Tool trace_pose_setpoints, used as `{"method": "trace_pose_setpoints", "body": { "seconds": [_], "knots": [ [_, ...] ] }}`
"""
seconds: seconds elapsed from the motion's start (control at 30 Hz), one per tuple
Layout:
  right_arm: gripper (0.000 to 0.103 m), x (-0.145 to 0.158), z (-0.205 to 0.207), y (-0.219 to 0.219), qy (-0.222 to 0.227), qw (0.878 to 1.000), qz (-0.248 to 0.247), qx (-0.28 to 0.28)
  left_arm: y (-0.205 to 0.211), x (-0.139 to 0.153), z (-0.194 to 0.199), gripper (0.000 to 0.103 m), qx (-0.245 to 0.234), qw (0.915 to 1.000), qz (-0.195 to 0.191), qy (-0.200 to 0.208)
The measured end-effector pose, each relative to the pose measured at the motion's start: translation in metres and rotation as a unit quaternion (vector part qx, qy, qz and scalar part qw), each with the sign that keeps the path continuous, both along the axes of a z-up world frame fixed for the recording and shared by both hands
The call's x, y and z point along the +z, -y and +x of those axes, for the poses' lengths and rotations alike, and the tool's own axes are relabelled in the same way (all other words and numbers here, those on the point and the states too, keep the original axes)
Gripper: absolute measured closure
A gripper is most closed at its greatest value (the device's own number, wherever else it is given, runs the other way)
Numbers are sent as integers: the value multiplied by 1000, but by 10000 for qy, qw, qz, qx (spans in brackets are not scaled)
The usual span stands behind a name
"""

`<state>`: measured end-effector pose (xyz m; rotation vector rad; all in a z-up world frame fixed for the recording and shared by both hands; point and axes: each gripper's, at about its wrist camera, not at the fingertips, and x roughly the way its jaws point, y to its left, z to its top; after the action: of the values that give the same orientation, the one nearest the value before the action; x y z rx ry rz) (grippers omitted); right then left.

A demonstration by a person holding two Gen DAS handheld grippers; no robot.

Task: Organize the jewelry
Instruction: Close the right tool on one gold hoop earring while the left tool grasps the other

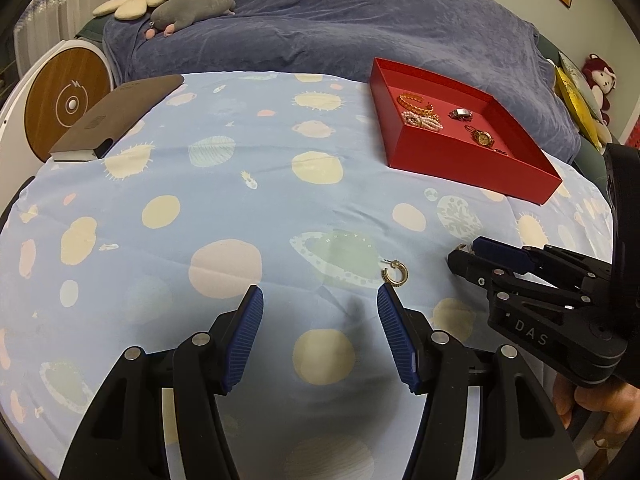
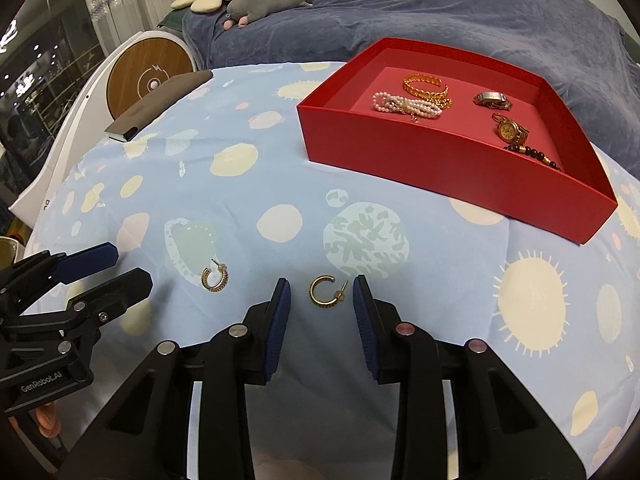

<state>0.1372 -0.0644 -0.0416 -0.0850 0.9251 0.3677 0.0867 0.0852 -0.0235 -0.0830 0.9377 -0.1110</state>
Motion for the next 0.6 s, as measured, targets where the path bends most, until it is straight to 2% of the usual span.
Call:
{"method": "trace_pose_setpoints", "body": {
  "seconds": [0.1, 0.6],
  "knots": [
    [85, 0, 0, 4, 16, 10000, -33, -28, 3, -1, 1, 46, -26, 10000, -20, -19],
    [85, 14, -10, 42, -110, 9990, 252, -359, 43, -2, 17, 46, -259, 9997, -38, 22]
  ]
}}
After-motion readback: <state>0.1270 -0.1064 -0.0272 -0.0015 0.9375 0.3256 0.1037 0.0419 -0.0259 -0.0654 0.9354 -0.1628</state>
